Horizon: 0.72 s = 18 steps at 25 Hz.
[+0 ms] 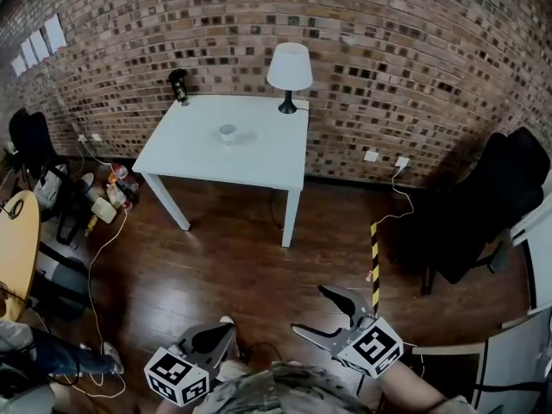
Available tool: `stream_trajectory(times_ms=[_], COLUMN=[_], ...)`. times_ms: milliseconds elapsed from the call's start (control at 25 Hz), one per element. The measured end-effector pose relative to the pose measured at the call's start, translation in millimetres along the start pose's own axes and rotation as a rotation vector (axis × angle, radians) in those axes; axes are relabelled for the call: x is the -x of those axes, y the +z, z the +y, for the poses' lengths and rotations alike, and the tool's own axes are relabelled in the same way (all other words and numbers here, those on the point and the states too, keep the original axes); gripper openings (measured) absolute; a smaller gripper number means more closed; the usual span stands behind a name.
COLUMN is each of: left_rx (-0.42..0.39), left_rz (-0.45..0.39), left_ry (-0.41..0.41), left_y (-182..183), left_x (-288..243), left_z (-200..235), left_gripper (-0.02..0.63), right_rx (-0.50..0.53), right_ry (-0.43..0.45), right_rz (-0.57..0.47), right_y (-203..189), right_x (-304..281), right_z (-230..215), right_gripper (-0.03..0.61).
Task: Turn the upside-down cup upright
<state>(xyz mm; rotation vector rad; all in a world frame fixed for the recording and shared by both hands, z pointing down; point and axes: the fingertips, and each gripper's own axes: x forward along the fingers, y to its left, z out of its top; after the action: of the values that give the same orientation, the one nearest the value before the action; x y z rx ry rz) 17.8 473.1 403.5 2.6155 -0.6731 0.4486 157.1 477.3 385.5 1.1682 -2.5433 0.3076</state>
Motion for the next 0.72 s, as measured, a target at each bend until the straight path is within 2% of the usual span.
stream_trajectory(times_ms=[160, 360, 560, 720], left_rx=[-0.002, -0.02, -0.06, -0.049], left_rz=[0.038, 0.058, 0.044, 0.026], left_ry=[0.011, -0.012, -0.036, -0.034], left_y=[-18, -26, -15, -17], left_x=[8, 13, 26, 50], left_z=[-43, -70, -81, -78], left_gripper=[0.008, 0.008, 0.008, 0.008], right_rx=[0.001, -0.028, -0.034, -0.026], right_ry=[0.011, 0.003, -0.01, 0.016], right_rz=[-0.003, -0.017, -0.027, 0.001], right_y=[-9, -12, -5, -3], right_x=[32, 56, 62, 50], right_z=[13, 32, 49, 75], right_gripper=[0.371, 0.37, 0.367, 0.367])
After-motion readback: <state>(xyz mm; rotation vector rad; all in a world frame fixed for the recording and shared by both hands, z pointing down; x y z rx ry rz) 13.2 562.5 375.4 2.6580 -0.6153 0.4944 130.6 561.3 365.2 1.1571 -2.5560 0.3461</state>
